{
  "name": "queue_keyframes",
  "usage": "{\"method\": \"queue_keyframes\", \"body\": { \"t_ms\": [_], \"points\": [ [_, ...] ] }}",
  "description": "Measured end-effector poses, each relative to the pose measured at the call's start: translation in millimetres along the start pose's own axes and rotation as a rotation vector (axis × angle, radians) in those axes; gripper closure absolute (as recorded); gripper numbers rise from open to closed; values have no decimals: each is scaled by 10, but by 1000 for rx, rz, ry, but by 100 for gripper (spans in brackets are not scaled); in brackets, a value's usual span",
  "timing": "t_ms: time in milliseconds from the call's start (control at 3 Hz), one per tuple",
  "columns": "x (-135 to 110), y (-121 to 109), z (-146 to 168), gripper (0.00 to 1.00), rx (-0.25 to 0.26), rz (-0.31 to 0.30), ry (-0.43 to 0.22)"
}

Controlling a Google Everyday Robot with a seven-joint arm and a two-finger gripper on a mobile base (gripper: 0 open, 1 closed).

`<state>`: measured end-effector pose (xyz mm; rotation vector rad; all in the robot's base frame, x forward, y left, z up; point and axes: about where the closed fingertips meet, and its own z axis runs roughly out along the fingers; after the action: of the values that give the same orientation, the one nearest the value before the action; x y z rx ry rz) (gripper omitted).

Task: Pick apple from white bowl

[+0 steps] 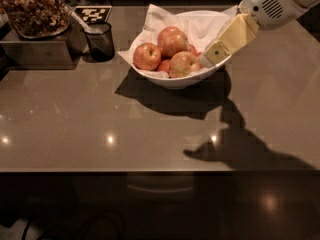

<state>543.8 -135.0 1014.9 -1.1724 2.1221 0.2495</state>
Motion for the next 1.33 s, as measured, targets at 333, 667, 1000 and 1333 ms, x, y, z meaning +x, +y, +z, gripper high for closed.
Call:
{"method": "queue_keyframes", "body": {
  "t_ms": [333, 667, 1000, 1333],
  "points": [
    [25, -4, -12, 0, 24, 36, -23],
    [-56, -78, 287, 0, 9, 137, -73],
    [-177, -221, 585, 0, -4, 223, -104],
    [-162, -316, 872, 0, -12, 294, -102]
  ]
}}
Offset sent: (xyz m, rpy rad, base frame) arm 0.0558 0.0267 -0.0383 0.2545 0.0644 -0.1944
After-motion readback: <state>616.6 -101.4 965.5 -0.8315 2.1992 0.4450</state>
